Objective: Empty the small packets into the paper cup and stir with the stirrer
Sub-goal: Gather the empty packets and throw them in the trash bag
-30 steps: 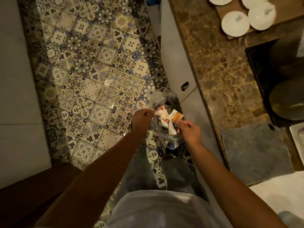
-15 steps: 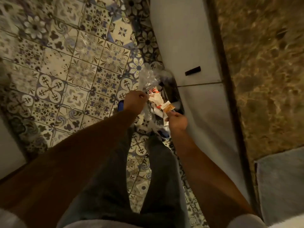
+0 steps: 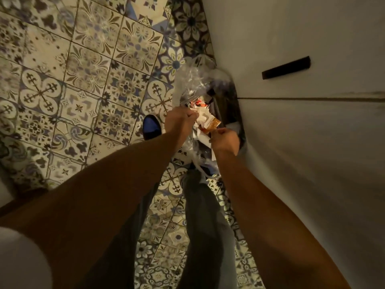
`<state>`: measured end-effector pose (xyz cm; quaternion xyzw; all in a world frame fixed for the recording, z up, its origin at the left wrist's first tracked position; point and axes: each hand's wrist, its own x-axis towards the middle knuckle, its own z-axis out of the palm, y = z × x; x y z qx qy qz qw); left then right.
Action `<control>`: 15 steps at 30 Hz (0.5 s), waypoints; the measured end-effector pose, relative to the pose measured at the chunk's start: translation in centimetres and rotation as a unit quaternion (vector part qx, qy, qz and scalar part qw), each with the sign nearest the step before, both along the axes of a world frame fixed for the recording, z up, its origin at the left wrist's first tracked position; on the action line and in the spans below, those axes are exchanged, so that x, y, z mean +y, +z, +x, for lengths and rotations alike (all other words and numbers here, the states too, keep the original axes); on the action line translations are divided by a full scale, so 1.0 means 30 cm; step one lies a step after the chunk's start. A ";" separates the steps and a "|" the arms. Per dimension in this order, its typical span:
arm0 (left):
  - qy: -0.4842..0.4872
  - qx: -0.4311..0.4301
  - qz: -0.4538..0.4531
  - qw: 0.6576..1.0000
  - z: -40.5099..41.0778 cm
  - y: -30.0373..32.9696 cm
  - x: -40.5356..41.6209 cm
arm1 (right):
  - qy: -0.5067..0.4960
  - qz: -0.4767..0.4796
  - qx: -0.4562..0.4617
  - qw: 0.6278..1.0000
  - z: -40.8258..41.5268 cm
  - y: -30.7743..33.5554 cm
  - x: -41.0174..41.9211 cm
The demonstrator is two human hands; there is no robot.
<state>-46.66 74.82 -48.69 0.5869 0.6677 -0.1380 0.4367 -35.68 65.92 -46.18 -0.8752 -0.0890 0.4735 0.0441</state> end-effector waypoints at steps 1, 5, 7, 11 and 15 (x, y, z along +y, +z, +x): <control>-0.009 0.005 0.010 1.000 -0.002 -0.023 -0.004 | -0.005 -0.002 0.004 1.000 -0.001 -0.027 0.007; -0.037 0.026 0.022 0.999 -0.013 -0.087 -0.011 | 0.004 -0.024 0.000 1.000 -0.014 -0.105 0.024; -0.047 0.030 0.028 0.998 -0.007 -0.106 -0.014 | 0.023 -0.030 0.008 0.999 -0.015 -0.134 0.019; -0.083 0.036 0.066 0.994 0.003 -0.116 -0.031 | 0.000 -0.013 0.066 0.998 0.016 -0.154 -0.003; -0.100 0.036 0.070 0.992 -0.004 -0.093 -0.025 | -0.009 -0.005 0.022 1.000 -0.008 -0.146 -0.018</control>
